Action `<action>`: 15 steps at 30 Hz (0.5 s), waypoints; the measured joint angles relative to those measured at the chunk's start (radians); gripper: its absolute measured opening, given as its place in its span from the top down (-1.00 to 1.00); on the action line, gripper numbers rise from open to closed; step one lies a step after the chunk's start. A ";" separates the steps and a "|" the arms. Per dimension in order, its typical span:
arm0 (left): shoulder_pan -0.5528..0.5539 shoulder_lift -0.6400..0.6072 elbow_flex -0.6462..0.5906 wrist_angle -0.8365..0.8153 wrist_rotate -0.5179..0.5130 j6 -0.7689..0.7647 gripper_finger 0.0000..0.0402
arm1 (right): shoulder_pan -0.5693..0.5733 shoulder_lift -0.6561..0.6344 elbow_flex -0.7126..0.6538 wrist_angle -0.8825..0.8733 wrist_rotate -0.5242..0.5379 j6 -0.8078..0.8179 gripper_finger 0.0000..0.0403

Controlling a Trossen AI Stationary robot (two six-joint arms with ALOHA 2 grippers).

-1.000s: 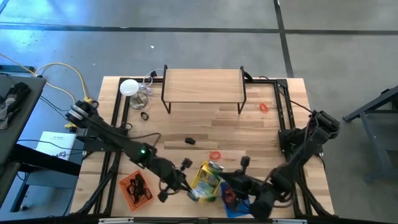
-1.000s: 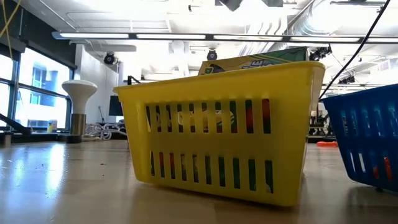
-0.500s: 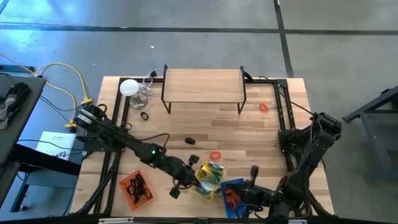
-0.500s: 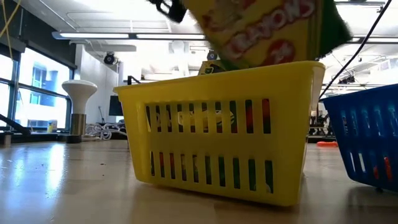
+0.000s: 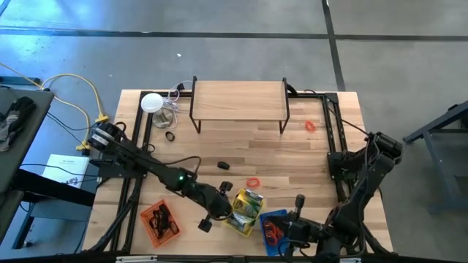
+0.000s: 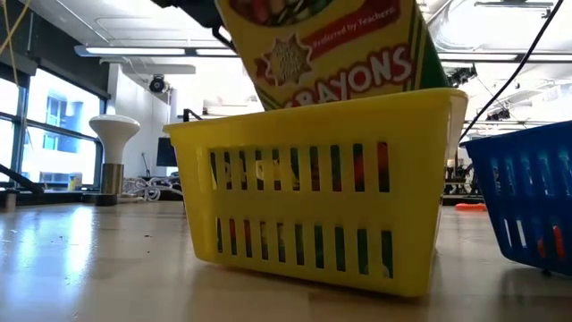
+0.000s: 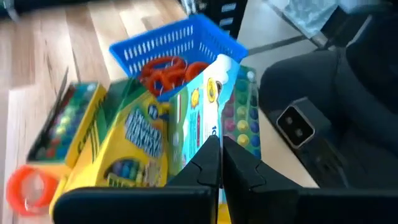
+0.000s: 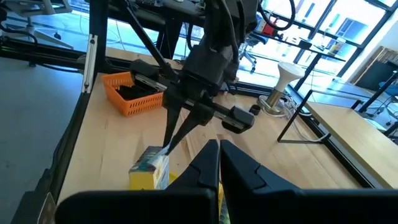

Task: Pick & Place Office Desk Supplies
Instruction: Put the yellow crayon box into the yellow box

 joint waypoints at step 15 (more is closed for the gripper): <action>0.104 -0.010 0.168 -0.376 0.173 -0.145 1.00 | -0.018 0.000 0.000 -0.009 -0.007 0.000 0.99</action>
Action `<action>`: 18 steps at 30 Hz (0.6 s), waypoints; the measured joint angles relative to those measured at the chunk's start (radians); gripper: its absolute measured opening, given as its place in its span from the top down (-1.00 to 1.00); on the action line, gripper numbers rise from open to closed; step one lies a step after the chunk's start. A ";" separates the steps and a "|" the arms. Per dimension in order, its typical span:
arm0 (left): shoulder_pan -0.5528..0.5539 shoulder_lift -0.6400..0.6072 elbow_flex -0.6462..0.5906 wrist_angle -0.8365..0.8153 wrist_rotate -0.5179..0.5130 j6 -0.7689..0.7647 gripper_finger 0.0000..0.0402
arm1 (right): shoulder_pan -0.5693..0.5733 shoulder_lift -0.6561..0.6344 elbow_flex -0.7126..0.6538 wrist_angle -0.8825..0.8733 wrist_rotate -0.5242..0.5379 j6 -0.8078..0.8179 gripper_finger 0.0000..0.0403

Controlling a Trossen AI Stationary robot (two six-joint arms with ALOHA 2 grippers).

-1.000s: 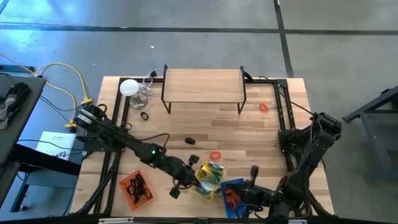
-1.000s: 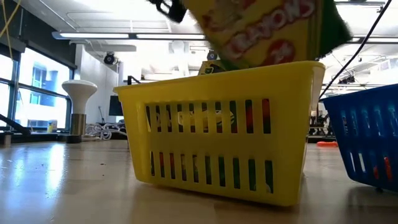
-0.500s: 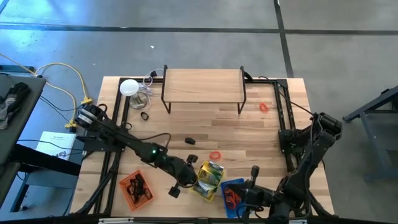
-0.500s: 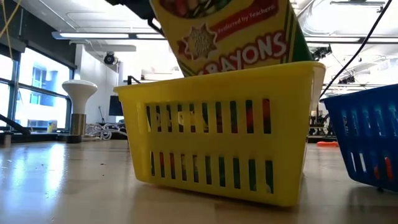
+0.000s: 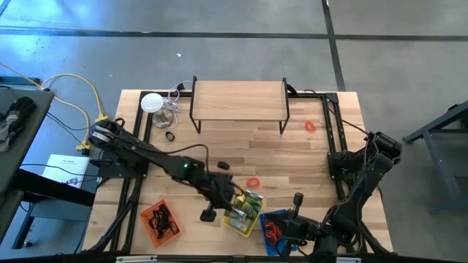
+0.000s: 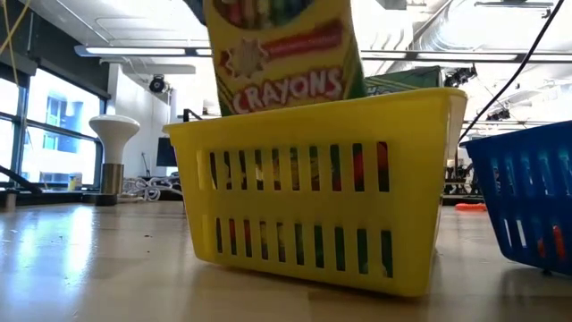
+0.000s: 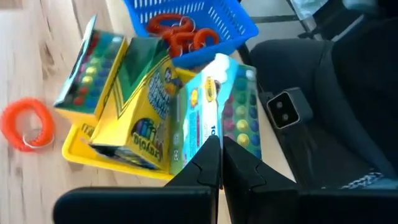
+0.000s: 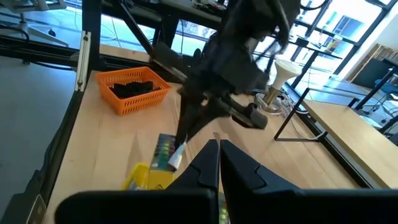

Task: Pick & Place Office Desk Supplies
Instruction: Put the yellow crayon box into the yellow box

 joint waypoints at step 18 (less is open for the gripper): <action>0.084 0.068 0.005 0.043 0.164 -0.052 0.94 | 0.000 0.000 0.000 -0.008 -0.001 -0.003 0.99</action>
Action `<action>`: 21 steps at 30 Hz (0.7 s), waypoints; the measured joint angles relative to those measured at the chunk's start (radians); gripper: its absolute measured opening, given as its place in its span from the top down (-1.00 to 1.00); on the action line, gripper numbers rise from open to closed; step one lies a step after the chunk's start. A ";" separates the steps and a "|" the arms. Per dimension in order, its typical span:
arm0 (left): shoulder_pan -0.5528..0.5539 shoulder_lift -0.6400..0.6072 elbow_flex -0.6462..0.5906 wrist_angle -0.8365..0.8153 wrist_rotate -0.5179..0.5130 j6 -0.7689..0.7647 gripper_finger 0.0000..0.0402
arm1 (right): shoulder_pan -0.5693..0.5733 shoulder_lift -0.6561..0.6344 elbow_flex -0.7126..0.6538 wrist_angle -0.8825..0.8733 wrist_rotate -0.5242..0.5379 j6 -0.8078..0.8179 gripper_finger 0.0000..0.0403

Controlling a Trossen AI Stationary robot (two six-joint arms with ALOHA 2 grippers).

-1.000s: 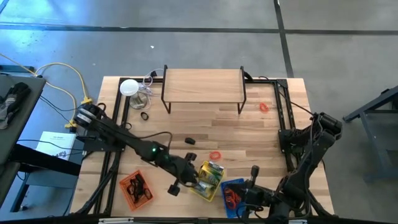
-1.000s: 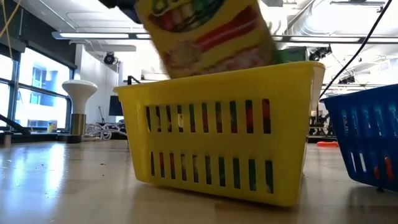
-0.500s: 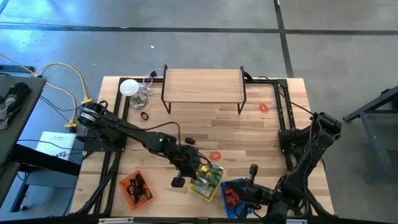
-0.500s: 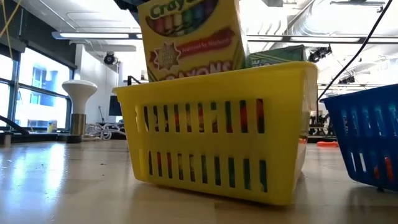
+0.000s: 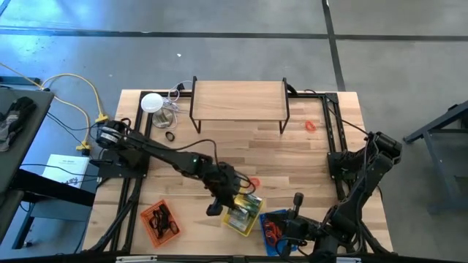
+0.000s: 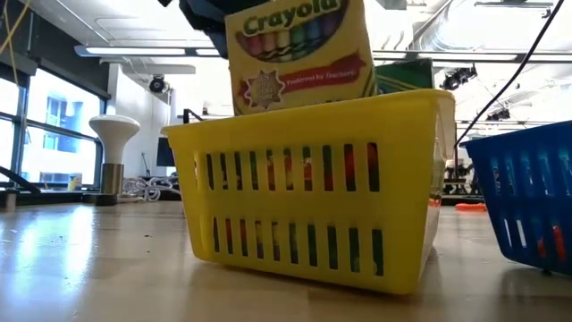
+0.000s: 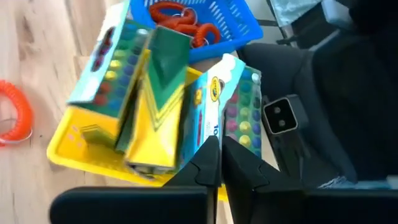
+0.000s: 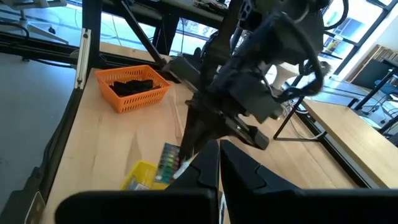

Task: Pick & Place Office Desk Supplies
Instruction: Put the yellow crayon box into the yellow box, then put the top orange spring keychain into the blue bin

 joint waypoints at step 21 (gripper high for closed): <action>0.024 0.002 0.008 0.061 -0.069 0.041 0.19 | 0.000 0.000 0.000 -0.027 -0.027 0.024 0.99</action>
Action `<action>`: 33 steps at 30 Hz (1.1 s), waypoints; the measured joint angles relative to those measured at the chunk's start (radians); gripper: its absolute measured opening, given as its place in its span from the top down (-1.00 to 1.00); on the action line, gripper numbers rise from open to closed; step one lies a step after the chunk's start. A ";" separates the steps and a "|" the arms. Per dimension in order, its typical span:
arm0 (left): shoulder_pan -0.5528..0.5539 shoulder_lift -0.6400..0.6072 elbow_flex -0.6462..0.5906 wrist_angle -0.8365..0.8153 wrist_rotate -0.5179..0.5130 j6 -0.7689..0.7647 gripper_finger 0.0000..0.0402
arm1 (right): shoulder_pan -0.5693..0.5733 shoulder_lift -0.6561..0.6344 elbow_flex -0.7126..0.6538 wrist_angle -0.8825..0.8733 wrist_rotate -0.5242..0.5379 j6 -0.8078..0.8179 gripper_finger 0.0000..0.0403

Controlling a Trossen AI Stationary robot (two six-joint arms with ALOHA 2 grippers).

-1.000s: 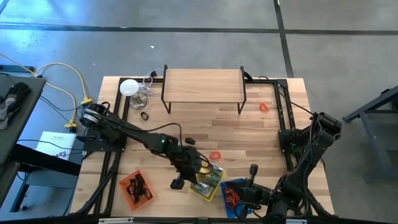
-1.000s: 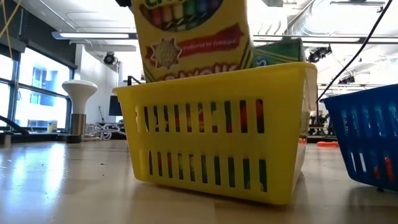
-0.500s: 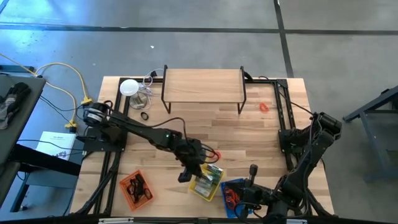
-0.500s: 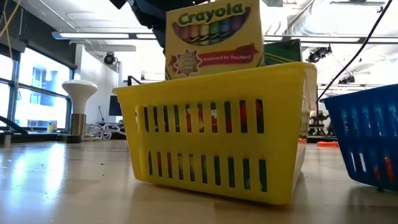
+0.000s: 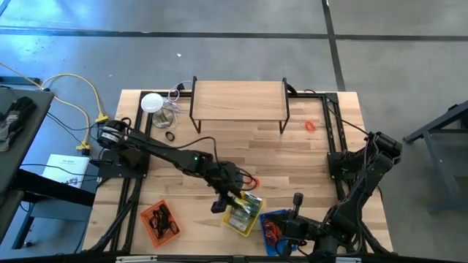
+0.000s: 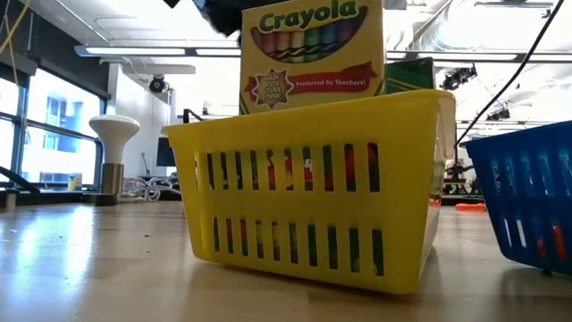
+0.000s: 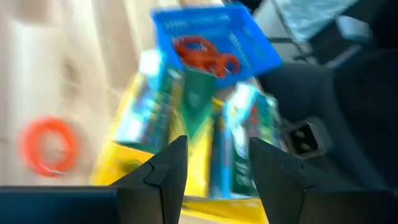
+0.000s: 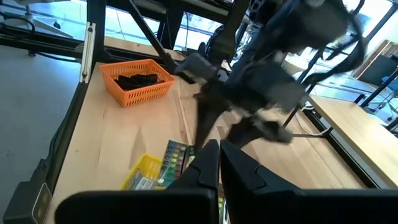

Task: Pick & Place Office Desk Supplies
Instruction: Put the top orange spring keychain into the blue bin

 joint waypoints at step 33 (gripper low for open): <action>0.118 -0.296 0.001 -0.560 -0.088 0.256 0.16 | -0.658 -0.334 -0.293 -0.980 -0.629 0.701 0.36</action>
